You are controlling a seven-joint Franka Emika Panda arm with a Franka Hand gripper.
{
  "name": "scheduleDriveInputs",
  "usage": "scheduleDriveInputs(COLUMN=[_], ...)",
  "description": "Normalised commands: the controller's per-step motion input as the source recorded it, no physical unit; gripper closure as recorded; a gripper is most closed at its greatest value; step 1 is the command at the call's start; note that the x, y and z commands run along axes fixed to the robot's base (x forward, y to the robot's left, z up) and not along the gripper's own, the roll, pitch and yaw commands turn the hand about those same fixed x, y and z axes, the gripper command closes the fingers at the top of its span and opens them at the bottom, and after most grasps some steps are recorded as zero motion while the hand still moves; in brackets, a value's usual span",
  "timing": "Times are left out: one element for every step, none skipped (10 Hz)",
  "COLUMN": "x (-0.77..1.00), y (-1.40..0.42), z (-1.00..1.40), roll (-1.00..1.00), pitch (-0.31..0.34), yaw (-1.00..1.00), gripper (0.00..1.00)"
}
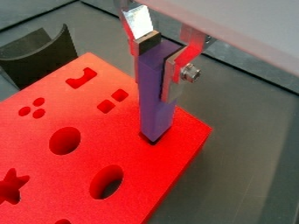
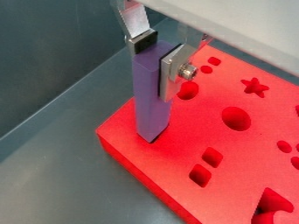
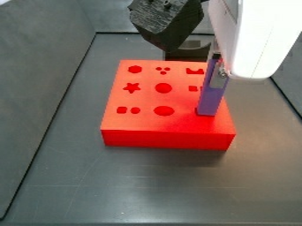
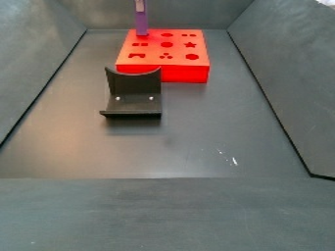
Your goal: Insert the rectangle object.
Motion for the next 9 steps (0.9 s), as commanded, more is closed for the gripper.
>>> scheduleDriveInputs(x=[0.0,-0.02,-0.03,0.04,0.13,0.22,0.22,0.21,0.29], y=[0.0,0.0,0.0,-0.02,0.0,0.0,0.0,-0.02,-0.04], z=[-0.12,-0.15,-0.15,-0.23,-0.44,-0.63,-0.77,-0.77,-0.68], roll=[0.0,0.0,0.0,-0.07,-0.05,-0.01,0.0,-0.01,0.0], pitch=[0.043,0.046,0.049,0.02,0.003,0.01,0.011,0.017,0.049], yaw=[0.16,0.16,0.15,0.11,0.01,0.0,-0.02,-0.01,0.0], gripper=[1.0,1.0,1.0,1.0,1.0,1.0,1.0,1.0,1.0])
